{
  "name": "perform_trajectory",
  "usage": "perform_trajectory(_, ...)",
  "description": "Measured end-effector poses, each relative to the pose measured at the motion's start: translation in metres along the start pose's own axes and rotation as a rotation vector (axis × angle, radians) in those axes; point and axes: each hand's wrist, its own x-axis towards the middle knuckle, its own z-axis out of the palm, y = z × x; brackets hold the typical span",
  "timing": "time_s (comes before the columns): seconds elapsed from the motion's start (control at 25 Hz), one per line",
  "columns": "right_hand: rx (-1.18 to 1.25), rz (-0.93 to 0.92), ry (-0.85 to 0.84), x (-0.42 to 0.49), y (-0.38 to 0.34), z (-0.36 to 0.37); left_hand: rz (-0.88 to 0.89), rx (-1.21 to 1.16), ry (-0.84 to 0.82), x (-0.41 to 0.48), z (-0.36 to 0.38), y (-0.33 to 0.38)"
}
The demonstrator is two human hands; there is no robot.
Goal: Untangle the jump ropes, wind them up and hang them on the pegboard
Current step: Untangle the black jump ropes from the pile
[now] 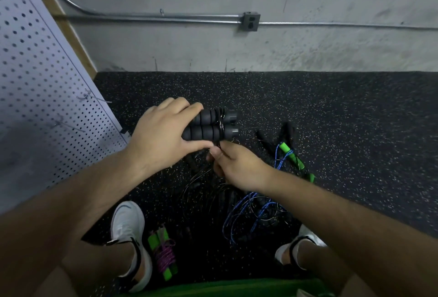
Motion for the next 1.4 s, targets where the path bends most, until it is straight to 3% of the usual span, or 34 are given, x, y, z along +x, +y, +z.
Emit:
perform_trajectory(0.16,-0.070,0.069,-0.097,-0.011,-0.020,-0.007,-0.083,0.045,-0.025,0.004,0.008,-0.015)
perform_trajectory(0.28,-0.224,0.019,-0.144,-0.027,-0.043,-0.019,-0.099,0.107,-0.053,0.005,0.015,-0.021)
perform_trajectory(0.48,-0.795,-0.237,0.176,-0.032,-0.053,-0.060,-0.032,0.126,-0.127,0.005,0.019,-0.021)
perform_trajectory(0.6,-0.871,-0.331,0.291,-0.021,-0.037,-0.078,0.080,0.122,-0.161,0.001,0.021,-0.010)
perform_trajectory(0.88,-0.758,-0.369,0.319,0.001,-0.003,-0.109,0.285,-0.074,-0.166,-0.004,0.008,0.021)
perform_trajectory(1.08,-0.405,-0.264,0.217,0.006,0.012,-0.106,0.355,-0.184,-0.252,-0.010,-0.009,0.029)
perform_trajectory(1.16,-0.265,-0.244,0.195,0.010,0.015,-0.098,0.325,-0.243,-0.292,-0.014,-0.014,0.030)
perform_trajectory(1.28,0.050,-0.173,0.115,0.012,0.016,-0.070,0.217,-0.310,-0.199,-0.014,-0.019,0.027)
perform_trajectory(1.4,-0.064,-0.107,0.076,0.011,0.017,-0.032,0.105,-0.271,-0.069,-0.007,-0.019,0.013)
